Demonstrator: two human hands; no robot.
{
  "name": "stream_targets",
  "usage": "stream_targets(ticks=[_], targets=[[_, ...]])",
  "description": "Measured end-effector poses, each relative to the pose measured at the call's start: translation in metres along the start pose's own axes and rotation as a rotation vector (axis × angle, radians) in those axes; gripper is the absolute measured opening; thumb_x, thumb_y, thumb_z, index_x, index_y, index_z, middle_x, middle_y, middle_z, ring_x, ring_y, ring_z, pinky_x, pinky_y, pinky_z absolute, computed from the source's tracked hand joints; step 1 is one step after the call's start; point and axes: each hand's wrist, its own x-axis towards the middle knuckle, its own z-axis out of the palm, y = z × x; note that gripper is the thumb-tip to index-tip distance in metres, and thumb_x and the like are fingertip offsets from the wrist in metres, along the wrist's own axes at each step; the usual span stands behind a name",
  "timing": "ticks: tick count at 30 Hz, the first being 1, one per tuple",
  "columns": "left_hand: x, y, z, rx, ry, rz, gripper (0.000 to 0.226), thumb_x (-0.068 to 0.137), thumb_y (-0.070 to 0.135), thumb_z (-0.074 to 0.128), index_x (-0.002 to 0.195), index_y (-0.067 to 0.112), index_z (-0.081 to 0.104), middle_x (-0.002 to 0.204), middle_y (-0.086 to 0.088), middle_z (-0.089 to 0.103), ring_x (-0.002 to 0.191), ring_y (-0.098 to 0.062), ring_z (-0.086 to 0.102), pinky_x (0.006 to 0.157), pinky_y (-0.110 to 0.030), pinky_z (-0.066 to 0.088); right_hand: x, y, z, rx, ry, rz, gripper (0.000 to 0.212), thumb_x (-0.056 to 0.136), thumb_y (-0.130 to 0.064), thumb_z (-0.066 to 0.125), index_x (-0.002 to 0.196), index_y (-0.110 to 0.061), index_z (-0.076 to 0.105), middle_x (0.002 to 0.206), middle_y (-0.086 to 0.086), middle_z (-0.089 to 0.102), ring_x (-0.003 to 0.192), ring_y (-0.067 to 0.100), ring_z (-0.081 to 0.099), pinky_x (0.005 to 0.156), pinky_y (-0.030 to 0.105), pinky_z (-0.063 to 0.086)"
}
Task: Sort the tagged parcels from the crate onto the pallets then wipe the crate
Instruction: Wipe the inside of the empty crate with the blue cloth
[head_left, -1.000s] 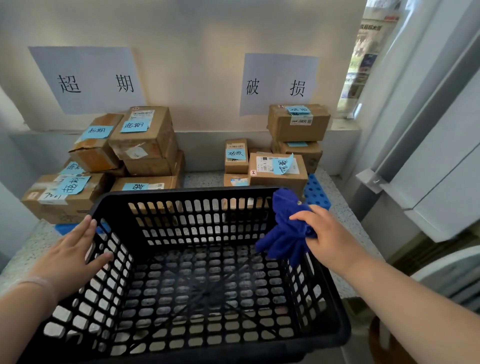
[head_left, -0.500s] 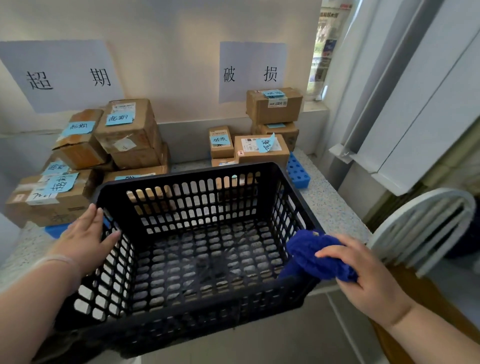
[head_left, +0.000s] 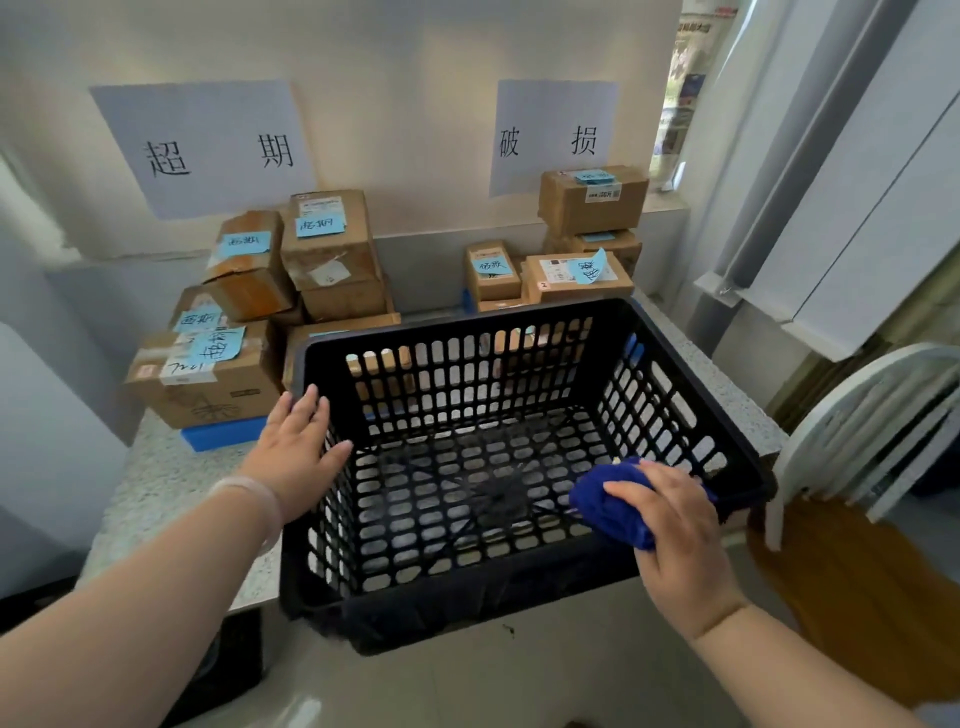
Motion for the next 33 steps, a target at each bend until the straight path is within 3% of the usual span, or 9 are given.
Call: stream_targets(ticks=[8,12,16,19,23,26,28,33], targets=[[-0.019,-0.013,0.018,-0.294,0.032,0.024,0.063,0.104,0.04,0.035,0.158,0.014,0.014,0.166,0.005,-0.005,0.152,-0.014,-0.006,0.124,-0.037,0.003,0.028,-0.035,0.017,-0.063,0.036,0.055,0.043,0.079,-0.019,0.042,0.12,-0.025,0.052,0.119,0.011,0.06,0.115,0.035,0.054,0.102,0.049,0.036],[-0.017,-0.011,0.016,-0.275,0.024,-0.027,0.064,0.104,0.049,0.028,0.158,0.019,0.011,0.164,0.014,-0.007,0.151,-0.006,-0.003,0.123,-0.032,0.004,0.018,-0.088,0.041,0.025,0.018,-0.056,0.046,0.077,-0.016,0.046,0.121,-0.025,0.054,0.123,0.008,0.06,0.122,0.031,0.05,0.106,0.05,0.033],[-0.017,-0.011,0.016,-0.217,0.033,-0.032,0.063,0.104,0.05,0.025,0.158,0.022,0.011,0.164,0.014,-0.007,0.151,-0.009,0.0,0.124,-0.036,0.007,0.009,-0.14,0.068,0.142,0.042,-0.212,0.03,0.093,-0.026,0.051,0.123,-0.029,0.055,0.128,0.002,0.057,0.129,0.025,0.047,0.112,0.049,0.031],[-0.016,-0.012,0.017,-0.179,0.049,-0.046,0.063,0.103,0.052,0.023,0.158,0.024,0.012,0.164,0.014,-0.006,0.152,-0.011,0.002,0.124,-0.042,0.01,0.005,-0.159,0.08,0.098,0.022,-0.379,0.041,0.088,-0.029,0.062,0.129,-0.035,0.056,0.123,0.001,0.058,0.123,0.025,0.053,0.109,0.05,0.036],[-0.016,-0.013,0.018,-0.158,0.044,-0.047,0.062,0.103,0.054,0.022,0.158,0.027,0.011,0.164,0.015,-0.007,0.152,-0.011,0.0,0.123,-0.046,0.011,0.017,-0.14,0.064,-0.069,-0.036,-0.51,0.065,0.081,-0.024,0.067,0.142,-0.036,0.047,0.119,0.002,0.049,0.11,0.027,0.055,0.101,0.045,0.041],[-0.016,-0.012,0.016,-0.141,0.035,-0.054,0.062,0.103,0.054,0.02,0.158,0.027,0.009,0.164,0.016,-0.007,0.152,-0.011,-0.001,0.123,-0.047,0.01,0.019,-0.109,0.043,-0.17,-0.065,-0.517,0.071,0.077,-0.019,0.073,0.141,-0.034,0.047,0.118,0.003,0.049,0.106,0.027,0.054,0.097,0.044,0.043],[-0.017,-0.011,0.015,-0.128,0.027,-0.055,0.063,0.103,0.055,0.019,0.158,0.028,0.008,0.164,0.016,-0.008,0.152,-0.012,-0.001,0.123,-0.047,0.01,0.015,-0.082,0.027,-0.23,-0.055,-0.476,0.067,0.077,-0.02,0.073,0.138,-0.033,0.049,0.118,0.004,0.048,0.107,0.027,0.052,0.096,0.046,0.043],[-0.019,-0.01,0.013,-0.115,0.027,-0.056,0.064,0.102,0.056,0.017,0.158,0.028,0.008,0.164,0.015,-0.008,0.152,-0.013,-0.001,0.123,-0.047,0.009,-0.003,-0.049,-0.001,-0.321,0.006,-0.28,0.05,0.082,-0.018,0.053,0.131,-0.029,0.052,0.113,0.009,0.049,0.104,0.033,0.051,0.093,0.053,0.043]])
